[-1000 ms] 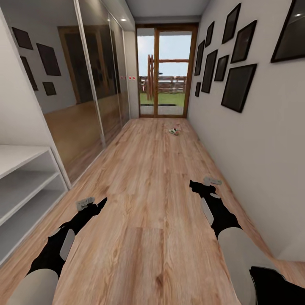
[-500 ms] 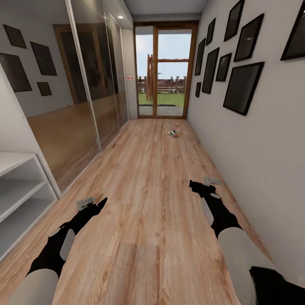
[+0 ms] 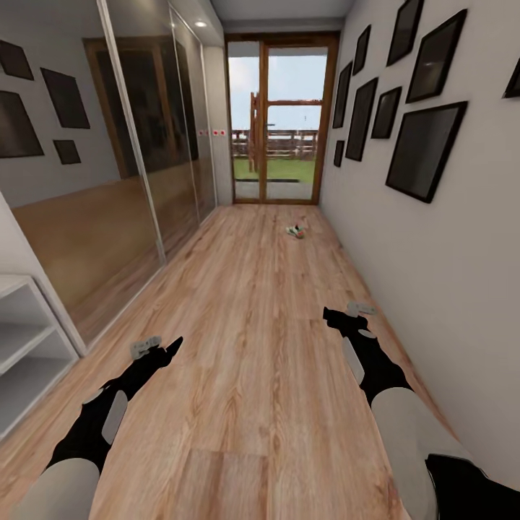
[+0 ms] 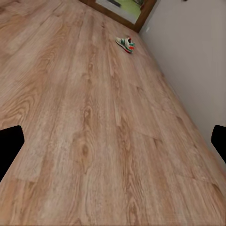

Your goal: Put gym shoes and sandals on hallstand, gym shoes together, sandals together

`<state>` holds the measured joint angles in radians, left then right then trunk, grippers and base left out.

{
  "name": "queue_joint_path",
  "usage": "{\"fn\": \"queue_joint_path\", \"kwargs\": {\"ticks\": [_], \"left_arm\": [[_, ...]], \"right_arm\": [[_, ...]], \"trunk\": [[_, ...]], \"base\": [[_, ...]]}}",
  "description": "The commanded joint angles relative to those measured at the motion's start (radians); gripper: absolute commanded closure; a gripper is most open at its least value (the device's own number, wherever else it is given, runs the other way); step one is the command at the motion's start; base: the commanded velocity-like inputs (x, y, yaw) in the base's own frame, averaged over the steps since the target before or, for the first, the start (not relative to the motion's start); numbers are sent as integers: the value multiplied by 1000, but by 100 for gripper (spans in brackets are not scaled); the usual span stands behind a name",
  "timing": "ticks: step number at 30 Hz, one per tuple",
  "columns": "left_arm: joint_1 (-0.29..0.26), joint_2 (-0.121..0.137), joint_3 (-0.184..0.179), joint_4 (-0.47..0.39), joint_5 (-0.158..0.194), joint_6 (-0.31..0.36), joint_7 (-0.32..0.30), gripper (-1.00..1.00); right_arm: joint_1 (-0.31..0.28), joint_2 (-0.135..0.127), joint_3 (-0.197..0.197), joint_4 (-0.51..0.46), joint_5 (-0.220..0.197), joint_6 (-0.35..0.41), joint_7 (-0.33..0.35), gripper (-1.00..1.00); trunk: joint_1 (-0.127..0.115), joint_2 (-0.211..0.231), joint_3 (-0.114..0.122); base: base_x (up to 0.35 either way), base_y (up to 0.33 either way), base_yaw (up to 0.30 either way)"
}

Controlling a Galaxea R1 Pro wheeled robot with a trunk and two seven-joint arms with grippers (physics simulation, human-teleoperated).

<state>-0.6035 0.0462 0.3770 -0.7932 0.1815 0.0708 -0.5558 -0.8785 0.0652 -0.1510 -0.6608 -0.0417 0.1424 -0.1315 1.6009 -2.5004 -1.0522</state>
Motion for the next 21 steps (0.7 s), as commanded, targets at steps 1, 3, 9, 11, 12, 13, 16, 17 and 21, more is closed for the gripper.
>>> {"fn": "queue_joint_path", "kwargs": {"ticks": [1,3,9,11,12,13,16,17,21], "left_arm": [[-1,0,2,0,9,7,-6,-100],[-1,0,2,0,9,7,-6,-100],[-1,0,2,0,9,7,-6,-100],[-1,0,2,0,9,7,-6,-100],[-1,0,2,0,9,7,-6,-100],[-1,0,2,0,9,7,-6,-100],[-1,0,2,0,9,7,-6,-100],[-1,0,2,0,9,7,-6,-100],[-1,0,2,0,9,7,-6,-100]], "right_arm": [[0,1,-2,-2,-4,5,-2,-100],[0,1,-2,-2,-4,5,-2,-100],[0,1,-2,-2,-4,5,-2,-100],[0,1,-1,-2,-4,5,-2,-100],[0,1,-2,-2,-4,5,-2,-100],[0,1,-2,-2,-4,5,-2,-100],[0,1,-2,-2,-4,5,-2,-100],[0,1,-1,-2,-4,5,-2,-100],[0,1,-2,-2,-4,5,-2,-100]], "trunk": [[0,0,-1],[0,0,-1],[0,0,-1],[0,0,-1],[0,0,-1],[0,0,-1],[0,0,-1],[0,0,-1],[0,0,-1]], "base": [[349,-57,0],[349,-57,0],[348,-61,0],[349,-66,0],[349,-67,0],[348,-68,0],[349,-62,0],[349,-64,0],[349,-60,0]]}}
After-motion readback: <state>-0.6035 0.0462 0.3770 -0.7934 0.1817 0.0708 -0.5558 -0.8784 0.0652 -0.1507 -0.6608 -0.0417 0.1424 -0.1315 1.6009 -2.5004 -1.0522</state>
